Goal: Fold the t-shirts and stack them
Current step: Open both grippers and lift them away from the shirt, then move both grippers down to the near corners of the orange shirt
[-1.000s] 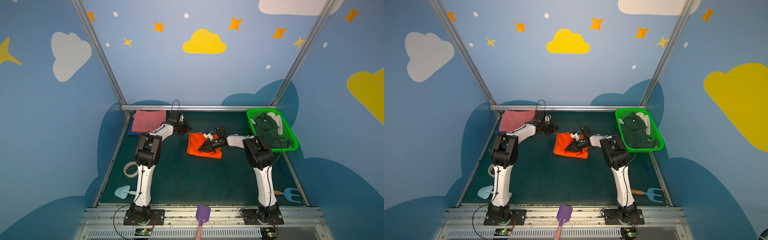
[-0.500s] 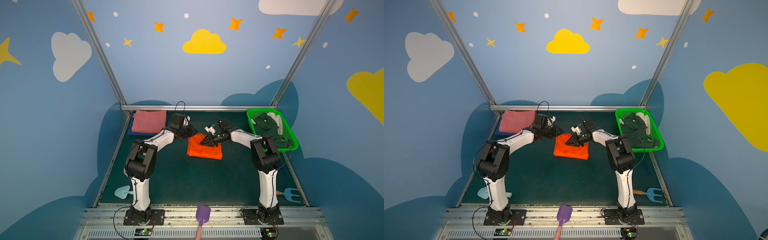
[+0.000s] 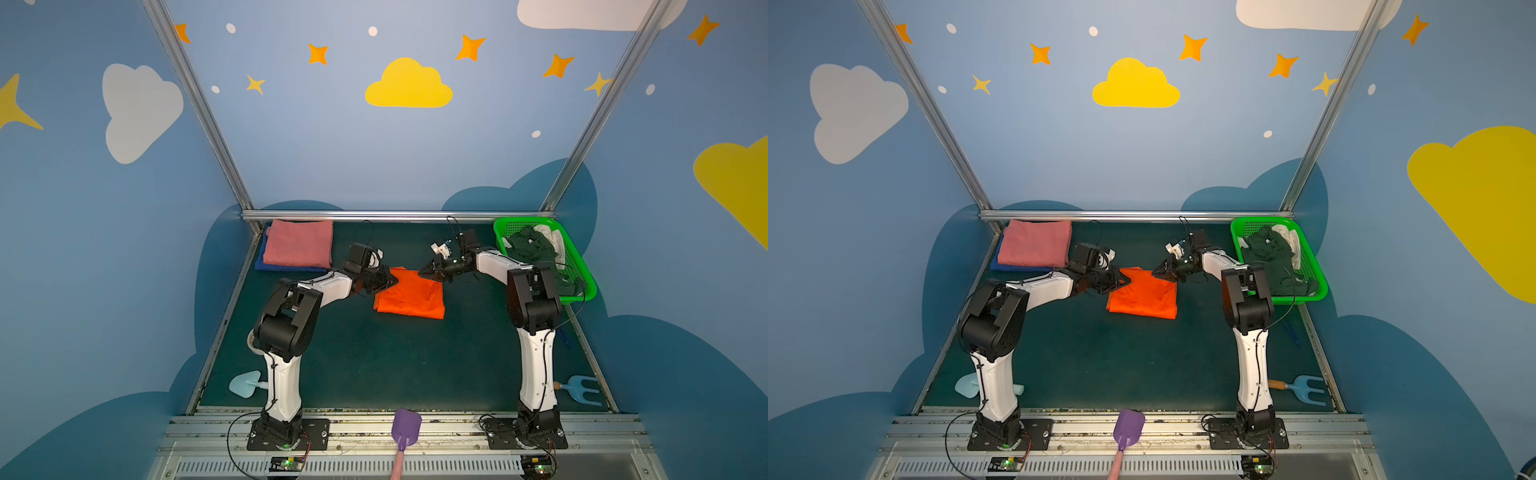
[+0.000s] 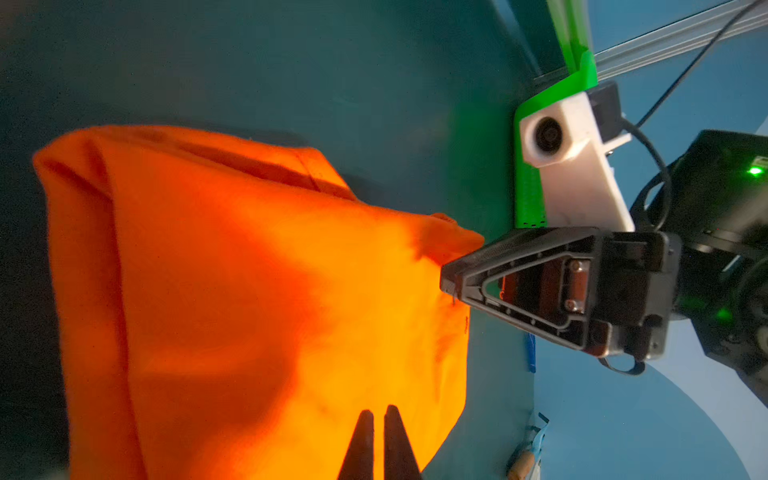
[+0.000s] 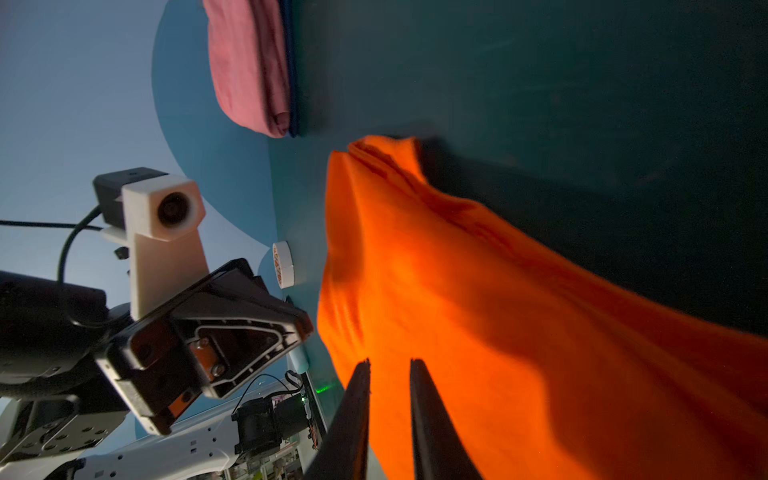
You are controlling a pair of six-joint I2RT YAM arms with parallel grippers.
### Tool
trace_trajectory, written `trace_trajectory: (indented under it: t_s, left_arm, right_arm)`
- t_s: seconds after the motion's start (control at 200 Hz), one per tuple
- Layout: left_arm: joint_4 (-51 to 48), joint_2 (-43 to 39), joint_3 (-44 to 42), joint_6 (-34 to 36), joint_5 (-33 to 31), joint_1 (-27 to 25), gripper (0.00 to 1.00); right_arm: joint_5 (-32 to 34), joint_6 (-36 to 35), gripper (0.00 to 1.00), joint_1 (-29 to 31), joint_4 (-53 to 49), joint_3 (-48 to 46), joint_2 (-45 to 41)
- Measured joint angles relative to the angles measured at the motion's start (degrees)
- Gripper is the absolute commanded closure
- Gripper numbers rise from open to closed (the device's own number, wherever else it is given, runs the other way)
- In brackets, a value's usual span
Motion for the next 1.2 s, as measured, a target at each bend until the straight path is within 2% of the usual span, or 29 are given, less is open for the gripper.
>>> trace_trajectory:
  t_s: [0.185, 0.591, 0.696, 0.966, 1.036, 1.196]
  left_arm:
    - [0.37, 3.21, -0.52, -0.07, 0.2, 0.33, 0.91]
    - [-1.42, 1.92, -1.11, 1.22, 0.74, 1.18, 0.9]
    - [-3.3, -2.4, -1.11, 2.36, -0.24, 1.55, 0.87]
    - [-8.24, -14.34, -0.5, 6.27, -4.98, 2.95, 0.79]
    - [-10.12, -14.6, 0.85, 7.41, -7.08, 3.34, 0.77]
    - [-14.51, -14.53, 4.61, 7.85, -12.33, 4.04, 0.7]
  right_arm:
    - [-1.9, 1.18, 0.81, -1.31, 0.63, 0.0, 4.17]
    - [-2.29, 2.4, 0.77, -2.01, 0.81, -0.24, 2.36]
    - [-1.31, 2.08, 0.71, -2.25, 0.0, -2.08, -2.54]
    - [4.26, 1.9, 0.55, -3.13, 1.36, -9.97, -21.33]
    - [6.6, 3.74, 0.5, -3.23, 3.5, -13.0, -24.94]
    - [10.6, 12.07, 0.48, -3.15, 15.15, -24.33, -31.69]
